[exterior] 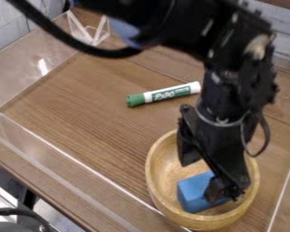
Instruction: Remove the blue block from inside the brown bowl and put it on the table
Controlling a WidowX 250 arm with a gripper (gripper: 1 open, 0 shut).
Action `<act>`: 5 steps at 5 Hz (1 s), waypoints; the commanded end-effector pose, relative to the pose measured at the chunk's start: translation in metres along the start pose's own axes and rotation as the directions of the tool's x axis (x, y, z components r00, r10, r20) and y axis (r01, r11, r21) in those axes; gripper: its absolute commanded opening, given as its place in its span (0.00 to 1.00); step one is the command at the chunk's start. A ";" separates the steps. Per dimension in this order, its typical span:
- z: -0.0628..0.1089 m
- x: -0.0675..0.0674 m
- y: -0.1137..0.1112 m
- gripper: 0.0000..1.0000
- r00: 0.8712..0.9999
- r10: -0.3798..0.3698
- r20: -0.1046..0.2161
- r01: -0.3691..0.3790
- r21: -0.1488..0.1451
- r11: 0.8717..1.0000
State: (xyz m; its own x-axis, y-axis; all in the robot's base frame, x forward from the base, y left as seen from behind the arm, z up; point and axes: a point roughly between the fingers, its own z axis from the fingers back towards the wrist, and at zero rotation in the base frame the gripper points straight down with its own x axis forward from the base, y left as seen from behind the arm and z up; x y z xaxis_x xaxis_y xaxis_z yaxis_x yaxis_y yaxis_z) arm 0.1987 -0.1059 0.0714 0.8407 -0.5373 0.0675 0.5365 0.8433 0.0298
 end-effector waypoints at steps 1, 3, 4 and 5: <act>-0.003 0.007 0.000 1.00 0.998 -0.045 0.053 0.045 0.009 0.999; -0.012 0.009 0.003 1.00 0.996 -0.031 0.088 0.030 0.006 1.000; -0.015 0.009 0.005 1.00 0.995 -0.019 0.102 0.018 0.004 1.000; -0.018 0.010 0.007 1.00 0.994 -0.009 0.111 0.009 0.005 1.000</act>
State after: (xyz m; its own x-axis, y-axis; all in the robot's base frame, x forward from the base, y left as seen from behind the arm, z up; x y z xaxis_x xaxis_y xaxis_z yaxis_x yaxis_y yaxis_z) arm 0.2069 -0.1048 0.0483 0.8222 -0.5490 0.1503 0.5509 0.8339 0.0323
